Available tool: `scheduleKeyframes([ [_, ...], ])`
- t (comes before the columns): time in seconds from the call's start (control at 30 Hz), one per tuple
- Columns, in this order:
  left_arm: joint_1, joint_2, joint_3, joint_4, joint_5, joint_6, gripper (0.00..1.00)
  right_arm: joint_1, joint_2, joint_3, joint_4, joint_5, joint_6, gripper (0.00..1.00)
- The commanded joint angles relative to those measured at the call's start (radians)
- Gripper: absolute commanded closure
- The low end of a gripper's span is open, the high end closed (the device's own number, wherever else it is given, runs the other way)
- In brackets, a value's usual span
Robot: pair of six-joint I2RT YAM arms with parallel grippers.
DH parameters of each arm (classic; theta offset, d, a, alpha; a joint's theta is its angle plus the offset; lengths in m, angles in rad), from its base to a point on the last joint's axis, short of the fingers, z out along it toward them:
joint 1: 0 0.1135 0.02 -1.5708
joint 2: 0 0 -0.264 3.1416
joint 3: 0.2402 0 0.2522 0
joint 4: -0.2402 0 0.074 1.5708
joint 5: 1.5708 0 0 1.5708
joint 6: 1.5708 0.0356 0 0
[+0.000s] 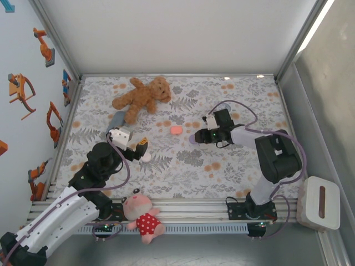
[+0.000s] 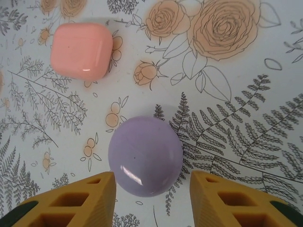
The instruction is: Insert the wireless bluetooth earbuds into the charging case
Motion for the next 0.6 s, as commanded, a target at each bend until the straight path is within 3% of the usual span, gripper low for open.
scheduleKeyframes([
  [0.0,0.008,-0.03,0.037,-0.056,-0.086,-0.006,0.04,-0.007,-0.076,0.001,-0.041,0.049,-0.041,0.56],
  [0.13,0.018,-0.056,0.037,-0.097,-0.142,-0.035,0.04,-0.005,-0.163,-0.012,-0.047,0.06,-0.049,0.54],
  [0.33,0.06,-0.063,0.036,-0.142,-0.171,-0.098,0.04,0.045,-0.324,-0.062,-0.041,0.097,-0.101,0.44],
  [0.57,0.198,-0.052,0.054,-0.217,-0.127,-0.231,0.04,0.162,-0.519,-0.16,0.082,0.138,-0.25,0.29],
])
